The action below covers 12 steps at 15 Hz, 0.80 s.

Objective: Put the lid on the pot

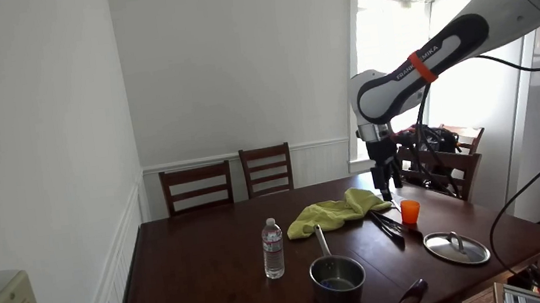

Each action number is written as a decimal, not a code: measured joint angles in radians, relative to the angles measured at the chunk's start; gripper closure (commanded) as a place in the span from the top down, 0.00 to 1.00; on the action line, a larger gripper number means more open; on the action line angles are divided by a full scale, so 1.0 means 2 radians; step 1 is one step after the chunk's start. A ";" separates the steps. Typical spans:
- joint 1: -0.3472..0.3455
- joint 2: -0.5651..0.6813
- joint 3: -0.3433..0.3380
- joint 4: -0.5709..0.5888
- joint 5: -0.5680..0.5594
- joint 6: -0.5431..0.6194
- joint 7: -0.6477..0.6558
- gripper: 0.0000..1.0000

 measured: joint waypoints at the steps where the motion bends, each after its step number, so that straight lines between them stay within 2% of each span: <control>1: -0.018 0.005 -0.016 -0.011 -0.005 0.016 0.003 1.00; 8: -0.158 0.033 -0.135 -0.072 -0.049 0.140 0.009 1.00; 9: -0.170 0.035 -0.145 -0.073 -0.050 0.143 -0.001 1.00; 12: -0.163 0.034 -0.139 -0.073 -0.049 0.143 0.000 1.00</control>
